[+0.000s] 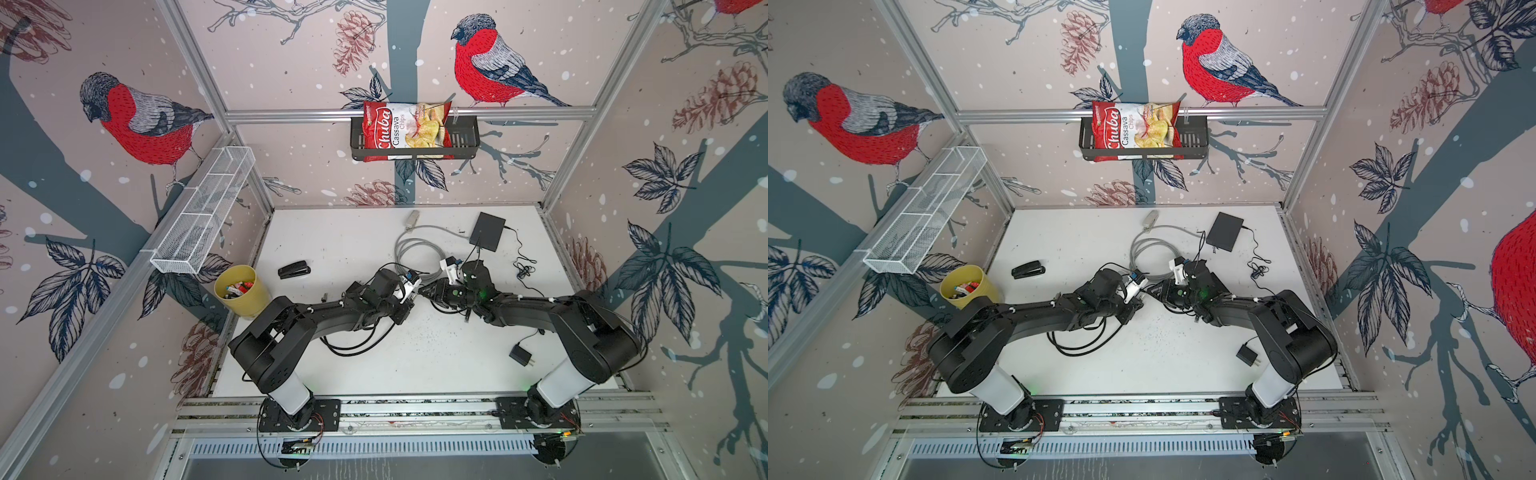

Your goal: Insert the plug into the switch port

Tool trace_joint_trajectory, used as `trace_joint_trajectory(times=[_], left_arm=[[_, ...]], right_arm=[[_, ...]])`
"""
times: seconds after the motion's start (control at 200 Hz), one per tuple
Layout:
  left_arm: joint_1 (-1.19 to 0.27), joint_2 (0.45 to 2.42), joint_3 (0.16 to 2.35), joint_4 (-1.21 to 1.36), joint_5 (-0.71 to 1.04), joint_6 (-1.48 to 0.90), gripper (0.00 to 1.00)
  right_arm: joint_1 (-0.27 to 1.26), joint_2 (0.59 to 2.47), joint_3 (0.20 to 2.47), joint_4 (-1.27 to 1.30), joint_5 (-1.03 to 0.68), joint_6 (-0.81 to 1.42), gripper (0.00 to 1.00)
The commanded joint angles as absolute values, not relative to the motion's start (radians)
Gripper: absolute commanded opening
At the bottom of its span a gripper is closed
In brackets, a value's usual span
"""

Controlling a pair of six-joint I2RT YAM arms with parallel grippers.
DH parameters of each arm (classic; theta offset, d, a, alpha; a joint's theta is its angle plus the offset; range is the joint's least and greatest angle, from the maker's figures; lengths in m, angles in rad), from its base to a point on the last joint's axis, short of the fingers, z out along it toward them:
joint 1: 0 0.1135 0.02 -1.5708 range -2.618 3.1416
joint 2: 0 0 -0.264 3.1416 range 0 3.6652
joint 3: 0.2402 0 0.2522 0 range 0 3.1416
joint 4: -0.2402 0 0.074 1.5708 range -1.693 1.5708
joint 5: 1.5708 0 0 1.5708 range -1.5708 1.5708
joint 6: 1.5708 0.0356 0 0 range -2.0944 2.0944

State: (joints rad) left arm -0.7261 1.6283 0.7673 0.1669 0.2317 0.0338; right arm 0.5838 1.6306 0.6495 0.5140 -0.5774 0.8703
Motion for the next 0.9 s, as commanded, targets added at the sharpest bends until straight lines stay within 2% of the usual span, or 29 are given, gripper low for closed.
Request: trace_joint_trajectory(times=[0.0,0.24,0.355,0.515,0.61,0.725,0.796,0.896], left_arm=[[-0.732,1.631,0.778,0.147,0.213,0.054,0.01],[-0.733,1.629,0.776,0.145,0.202,0.061,0.01],[-0.733,1.621,0.771,0.144,0.196,0.063,0.01],[-0.736,1.614,0.769,0.142,0.186,0.067,0.01],[-0.736,1.614,0.766,0.142,0.173,0.069,0.02],[-0.736,1.612,0.763,0.144,0.156,0.059,0.08],[-0.736,1.606,0.756,0.150,0.144,0.041,0.20],[-0.736,1.590,0.726,0.182,0.160,0.022,0.29]], right_arm=[[0.596,1.652,0.673,0.532,-0.571,0.886,0.33],[0.617,1.705,0.699,0.515,-0.573,0.877,0.31],[0.618,1.713,0.700,0.518,-0.581,0.876,0.22],[0.621,1.724,0.713,0.494,-0.596,0.860,0.17],[0.621,1.730,0.712,0.501,-0.608,0.861,0.10],[0.622,1.725,0.705,0.515,-0.621,0.862,0.04],[0.621,1.719,0.704,0.513,-0.626,0.853,0.02],[0.620,1.715,0.701,0.515,-0.626,0.831,0.02]])
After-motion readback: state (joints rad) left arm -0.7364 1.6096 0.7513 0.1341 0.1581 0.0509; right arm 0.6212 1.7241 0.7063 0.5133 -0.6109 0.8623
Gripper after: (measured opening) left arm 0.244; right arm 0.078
